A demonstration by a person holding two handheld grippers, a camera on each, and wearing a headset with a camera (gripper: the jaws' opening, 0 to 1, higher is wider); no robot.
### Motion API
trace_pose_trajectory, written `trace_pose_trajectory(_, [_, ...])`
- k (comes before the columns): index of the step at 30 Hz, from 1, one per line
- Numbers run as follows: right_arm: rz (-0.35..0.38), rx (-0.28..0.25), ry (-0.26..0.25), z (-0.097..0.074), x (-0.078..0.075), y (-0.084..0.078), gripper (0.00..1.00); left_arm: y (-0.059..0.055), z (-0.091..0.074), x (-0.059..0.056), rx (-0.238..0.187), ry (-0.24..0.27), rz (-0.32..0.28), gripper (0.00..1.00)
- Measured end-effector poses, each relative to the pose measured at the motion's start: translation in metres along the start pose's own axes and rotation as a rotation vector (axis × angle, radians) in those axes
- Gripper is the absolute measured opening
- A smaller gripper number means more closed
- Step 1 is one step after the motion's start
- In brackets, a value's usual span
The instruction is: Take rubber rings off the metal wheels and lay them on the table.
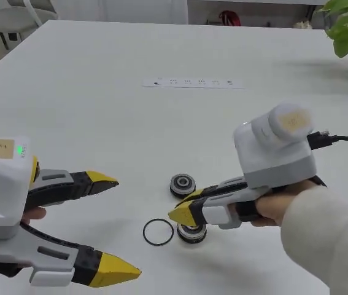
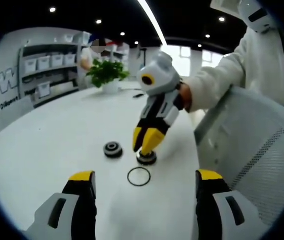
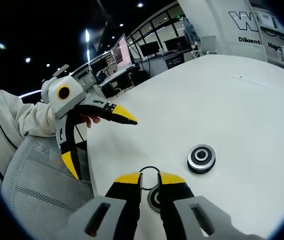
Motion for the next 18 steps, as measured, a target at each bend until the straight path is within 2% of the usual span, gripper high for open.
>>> trace_pose_trajectory(14, [-0.03, -0.028, -0.024, -0.017, -0.005, 0.007, 0.11, 0.003, -0.001, 0.001, -0.006, 0.009, -0.001, 0.79])
trace_pose_trajectory(18, [-0.047, -0.024, -0.032, -0.023, -0.008, 0.006, 0.11, 0.007, -0.001, 0.0, -0.013, 0.011, 0.016, 0.79])
Point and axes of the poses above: the centre of the closed fingertips' face, and the gripper's own axes: z roughly forward along the fingers, x roughly to its left, y roughly out of its top, the point moved 1 cm from there along -z, roughly backward along the fingers, and after that the axes turned 6 degrees about y, right-handed, at the moved point
